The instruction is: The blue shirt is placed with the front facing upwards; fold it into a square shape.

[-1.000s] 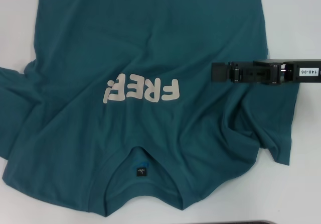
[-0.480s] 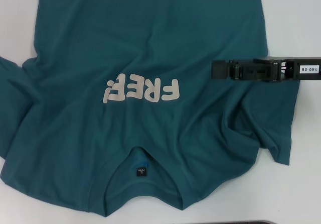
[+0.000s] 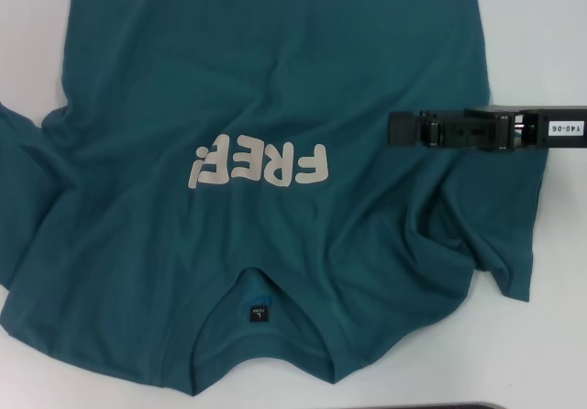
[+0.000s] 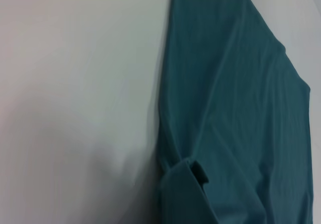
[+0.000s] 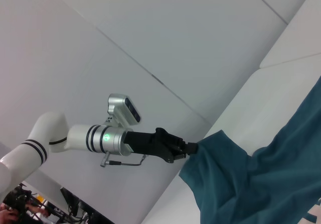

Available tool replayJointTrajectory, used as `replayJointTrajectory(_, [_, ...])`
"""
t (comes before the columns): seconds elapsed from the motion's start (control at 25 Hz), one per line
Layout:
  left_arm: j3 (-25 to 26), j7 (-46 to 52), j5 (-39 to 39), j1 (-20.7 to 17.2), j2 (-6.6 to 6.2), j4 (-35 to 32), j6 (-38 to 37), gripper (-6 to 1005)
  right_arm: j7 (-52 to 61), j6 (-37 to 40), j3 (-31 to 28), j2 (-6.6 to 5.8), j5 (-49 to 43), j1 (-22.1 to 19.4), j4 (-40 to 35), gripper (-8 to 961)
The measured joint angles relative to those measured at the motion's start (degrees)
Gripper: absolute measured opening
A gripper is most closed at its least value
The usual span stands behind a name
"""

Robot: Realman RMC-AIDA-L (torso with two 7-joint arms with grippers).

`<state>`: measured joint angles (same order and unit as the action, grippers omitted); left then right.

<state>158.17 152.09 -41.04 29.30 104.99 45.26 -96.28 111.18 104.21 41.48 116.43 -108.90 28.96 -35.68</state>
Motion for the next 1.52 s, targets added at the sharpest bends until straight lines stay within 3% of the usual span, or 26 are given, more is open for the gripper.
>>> replayJointTrajectory(0.16, [-0.29, 1.14, 0.38, 0.41, -0.46, 1.16, 0.39, -1, 0.00, -0.08, 0.02, -0.13, -0.06, 0.29, 0.00, 821])
replayJointTrajectory(0.36, [-1.16, 2.21, 0.78, 0.83, 0.57, 3.74, -1.77, -1, 0.00, 0.10, 0.10, 0.03, -0.07, 0.30, 0.00, 821])
replayJointTrajectory(0.56, [-1.33, 2.21, 0.54, 1.33, 3.81, 4.49, -3.46, -2, 0.00, -0.06, 0.09, 0.05, -0.14, -0.04, 0.00, 821])
replayJointTrajectory(0.6, [-1.47, 2.20, 0.53, 1.64, 5.85, 4.70, -3.23, -2, 0.00, -0.06, 0.09, 0.01, -0.15, -0.07, 0.00, 821])
replayJointTrajectory(0.64, [-1.46, 2.18, 0.53, 1.84, 6.63, 4.72, -3.04, -2, 0.00, -0.05, 0.09, -0.01, -0.15, -0.07, 0.00, 821])
replayJointTrajectory(0.68, [-1.46, 2.18, 0.53, 1.84, 6.63, 4.72, -3.04, -2, 0.00, -0.05, 0.09, -0.03, -0.16, -0.06, 0.00, 821])
replayJointTrajectory(0.88, [-1.72, 2.06, 0.52, 2.86, 9.68, 4.43, -1.99, -1, 0.00, -0.11, 0.06, -0.05, -0.25, 0.18, 0.01, 821])
replayJointTrajectory(1.12, [-2.03, 2.21, 0.52, 4.69, 11.60, 4.28, -2.89, -1, 0.00, -0.26, 0.09, -0.07, -0.26, 0.25, 0.09, 821])
replayJointTrajectory(1.52, [-5.39, 4.02, 1.00, 4.70, 12.50, 4.04, -0.27, -2, 0.29, -0.26, 0.09, -0.06, -0.17, 0.03, 0.09, 820])
